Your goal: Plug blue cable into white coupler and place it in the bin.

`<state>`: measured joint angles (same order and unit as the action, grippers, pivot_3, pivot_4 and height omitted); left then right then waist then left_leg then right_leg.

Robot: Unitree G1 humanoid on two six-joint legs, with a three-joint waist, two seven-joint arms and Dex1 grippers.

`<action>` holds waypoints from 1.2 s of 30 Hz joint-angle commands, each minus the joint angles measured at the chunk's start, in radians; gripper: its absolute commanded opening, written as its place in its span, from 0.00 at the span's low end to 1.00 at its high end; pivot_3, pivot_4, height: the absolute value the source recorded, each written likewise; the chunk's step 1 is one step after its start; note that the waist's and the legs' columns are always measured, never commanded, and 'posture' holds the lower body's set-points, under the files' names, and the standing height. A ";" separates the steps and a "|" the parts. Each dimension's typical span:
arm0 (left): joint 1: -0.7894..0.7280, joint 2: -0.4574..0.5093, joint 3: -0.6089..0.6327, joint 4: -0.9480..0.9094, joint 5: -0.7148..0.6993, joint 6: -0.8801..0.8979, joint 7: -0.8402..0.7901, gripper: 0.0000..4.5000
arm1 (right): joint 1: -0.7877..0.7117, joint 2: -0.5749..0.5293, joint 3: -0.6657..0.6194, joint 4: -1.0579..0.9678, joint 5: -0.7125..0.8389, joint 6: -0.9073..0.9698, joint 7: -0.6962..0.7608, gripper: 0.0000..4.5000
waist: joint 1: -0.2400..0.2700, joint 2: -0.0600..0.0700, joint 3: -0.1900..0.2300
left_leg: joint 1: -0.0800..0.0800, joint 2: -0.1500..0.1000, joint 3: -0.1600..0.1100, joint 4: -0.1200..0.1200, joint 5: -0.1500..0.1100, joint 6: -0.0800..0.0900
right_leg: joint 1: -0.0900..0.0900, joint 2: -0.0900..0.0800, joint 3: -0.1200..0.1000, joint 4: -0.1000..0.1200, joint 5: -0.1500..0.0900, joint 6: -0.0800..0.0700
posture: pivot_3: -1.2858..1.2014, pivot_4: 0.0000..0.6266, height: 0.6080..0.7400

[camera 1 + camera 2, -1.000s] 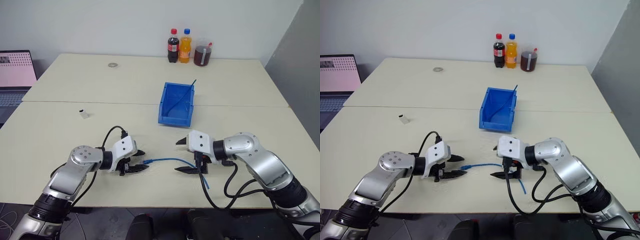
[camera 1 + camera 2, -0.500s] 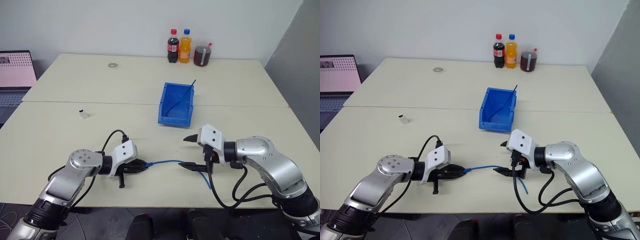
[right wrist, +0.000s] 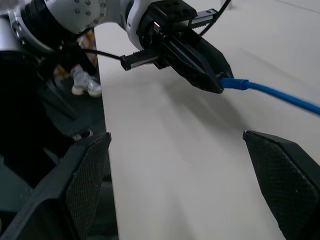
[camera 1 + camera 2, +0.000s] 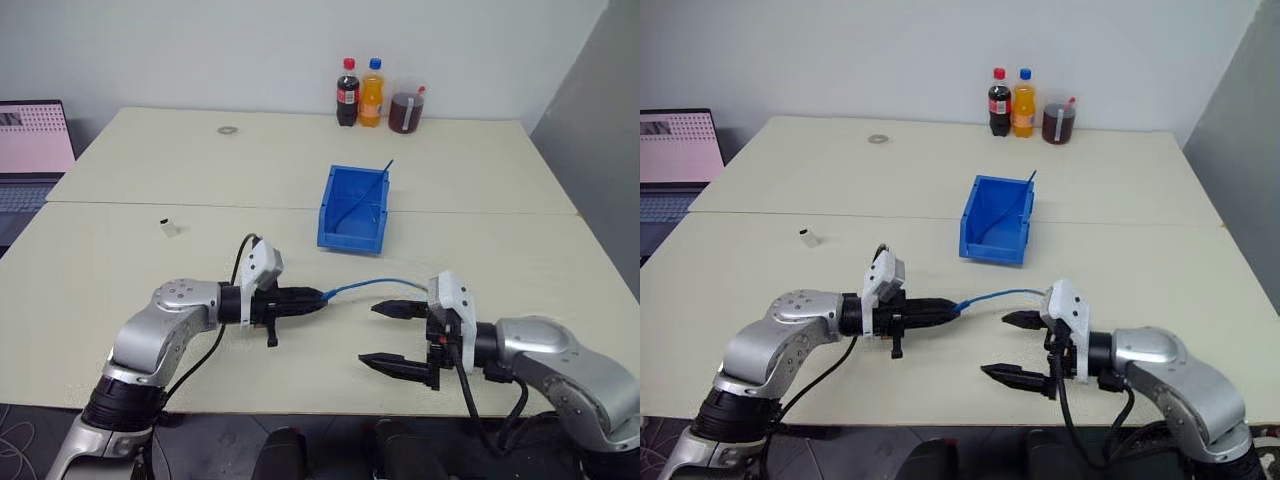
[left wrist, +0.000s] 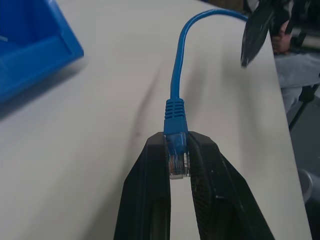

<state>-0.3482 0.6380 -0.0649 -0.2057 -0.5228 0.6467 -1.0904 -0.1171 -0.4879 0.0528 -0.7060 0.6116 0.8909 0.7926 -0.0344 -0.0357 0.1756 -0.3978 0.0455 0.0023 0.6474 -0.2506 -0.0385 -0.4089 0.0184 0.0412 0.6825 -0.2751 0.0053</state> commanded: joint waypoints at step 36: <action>-0.084 -0.032 0.141 -0.115 -0.377 0.268 0.147 0.06 | -0.207 0.275 -0.073 0.239 0.383 0.056 -0.293 0.74 | 0.002 0.000 0.000 | 0.000 0.000 0.000 0.000 0.000 0.000 | 0.000 0.002 0.000 0.000 0.000 0.000 | 0.52 0.24 1.00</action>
<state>-0.4079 0.6038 0.0493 -0.2786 -0.8684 0.9146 -0.9487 -0.3049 -0.2097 -0.0166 -0.4546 0.9647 0.9488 0.4954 -0.0320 -0.0355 0.1756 -0.3979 0.0458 0.0018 0.6473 -0.2505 -0.0386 -0.4088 0.0209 0.0414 0.6820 -0.2750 0.0054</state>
